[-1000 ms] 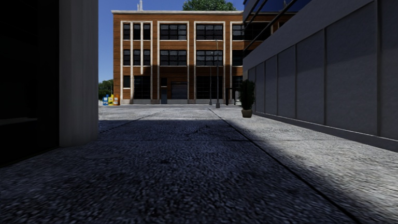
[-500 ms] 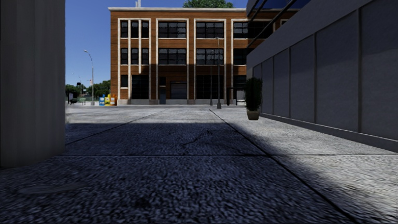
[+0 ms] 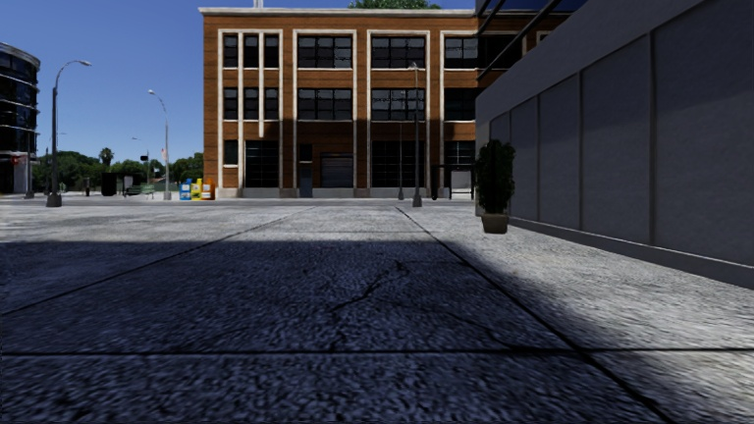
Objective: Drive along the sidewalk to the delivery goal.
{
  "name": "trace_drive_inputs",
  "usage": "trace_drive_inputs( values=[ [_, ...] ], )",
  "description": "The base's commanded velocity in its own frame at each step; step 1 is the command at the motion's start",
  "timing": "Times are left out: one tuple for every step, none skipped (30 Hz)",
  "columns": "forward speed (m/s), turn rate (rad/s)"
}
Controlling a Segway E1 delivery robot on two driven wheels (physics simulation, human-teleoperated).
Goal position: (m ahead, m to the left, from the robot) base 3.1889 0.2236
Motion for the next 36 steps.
trace_drive_inputs(
  values=[
    [2.00, 0.00],
    [2.00, 0.00],
    [2.00, 0.00],
    [2.00, 0.00],
    [2.00, 0.00],
    [1.97, 0.00],
    [1.97, 0.00],
    [1.83, 0.00],
    [1.59, 0.00],
    [1.40, 0.00],
    [1.40, 0.00],
    [1.35, 0.00],
    [1.32, 0.00],
    [1.31, 0.00],
    [1.31, 0.00],
    [1.30, 0.00],
    [1.30, 0.00],
    [1.28, 0.00],
    [1.28, 0.00],
    [1.17, 0.00],
    [1.07, 0.00],
    [1.03, 0.00],
    [1.03, 0.00],
    [1.03, 0.00],
    [1.02, 0.00],
    [1.02, 0.00],
    [1.02, 0.00],
    [1.02, 0.00],
    [1.02, 0.00],
    [1.01, 0.00],
    [1.01, 0.00],
    [1.01, 0.00],
    [1.01, 0.00],
    [1.01, 0.00],
    [1.01, 0.00],
    [1.01, 0.00]
  ],
)
